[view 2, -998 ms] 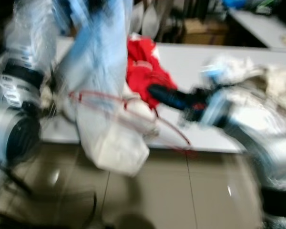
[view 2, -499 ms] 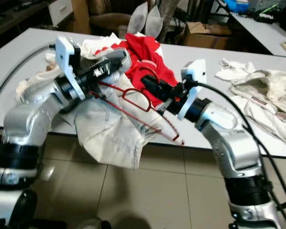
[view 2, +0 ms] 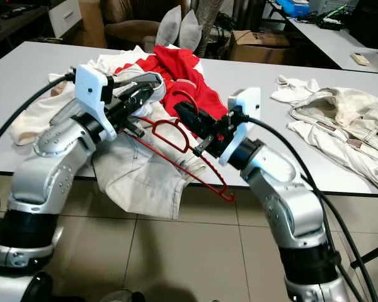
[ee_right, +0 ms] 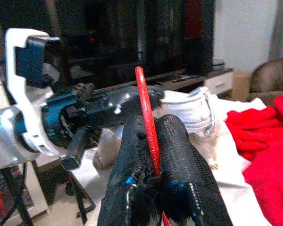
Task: Hang hanger
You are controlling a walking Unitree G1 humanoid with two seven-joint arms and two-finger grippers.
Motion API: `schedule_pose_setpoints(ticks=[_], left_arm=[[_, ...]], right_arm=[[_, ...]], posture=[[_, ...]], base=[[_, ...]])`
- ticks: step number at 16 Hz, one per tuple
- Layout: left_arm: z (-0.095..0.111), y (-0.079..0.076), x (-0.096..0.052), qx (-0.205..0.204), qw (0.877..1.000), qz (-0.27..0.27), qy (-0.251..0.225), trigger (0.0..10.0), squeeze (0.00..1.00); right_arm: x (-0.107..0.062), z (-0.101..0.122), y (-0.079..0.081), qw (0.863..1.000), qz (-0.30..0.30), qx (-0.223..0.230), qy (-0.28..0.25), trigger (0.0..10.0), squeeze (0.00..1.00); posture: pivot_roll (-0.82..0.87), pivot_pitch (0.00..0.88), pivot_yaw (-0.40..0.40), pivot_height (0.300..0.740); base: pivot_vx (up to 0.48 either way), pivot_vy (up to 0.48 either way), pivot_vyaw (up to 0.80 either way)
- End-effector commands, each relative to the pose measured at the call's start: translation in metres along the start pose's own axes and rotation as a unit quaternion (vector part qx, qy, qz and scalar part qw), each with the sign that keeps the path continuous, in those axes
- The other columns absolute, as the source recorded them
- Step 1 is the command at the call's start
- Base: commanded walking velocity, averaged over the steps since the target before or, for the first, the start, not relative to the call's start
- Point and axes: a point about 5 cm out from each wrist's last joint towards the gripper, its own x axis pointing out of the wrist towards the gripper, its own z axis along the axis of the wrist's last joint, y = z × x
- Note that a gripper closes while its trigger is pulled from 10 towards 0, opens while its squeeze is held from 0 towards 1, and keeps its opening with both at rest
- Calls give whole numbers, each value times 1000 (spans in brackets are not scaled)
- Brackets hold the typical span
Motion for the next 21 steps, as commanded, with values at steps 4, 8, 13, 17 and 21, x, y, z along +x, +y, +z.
schedule_pose_setpoints(ticks=[4,8,13,17,21], left_arm=[[-6,5,-1,-3,999,50,15,10000,0],[-2,8,0,-5,998,65,4,10000,0],[5,10,2,-15,997,72,-11,10000,0],[7,11,3,-23,997,70,-17,10000,0],[10,5,9,-28,998,42,-23,10000,0]], right_arm=[[-6,0,2,999,-42,-12,3,10000,0],[-3,5,4,999,-29,-26,-3,10000,0],[0,10,5,999,-4,-38,-8,10000,0],[-1,11,6,999,1,-42,-7,10000,0],[-6,14,4,999,10,-43,-8,10000,0]], posture=[[-110,0,7,740],[-108,0,-1,740],[-102,0,-9,740],[-105,0,-4,740],[-109,0,5,740]], base=[[66,0,0],[308,0,0],[350,0,0],[359,0,722],[360,0,0]])
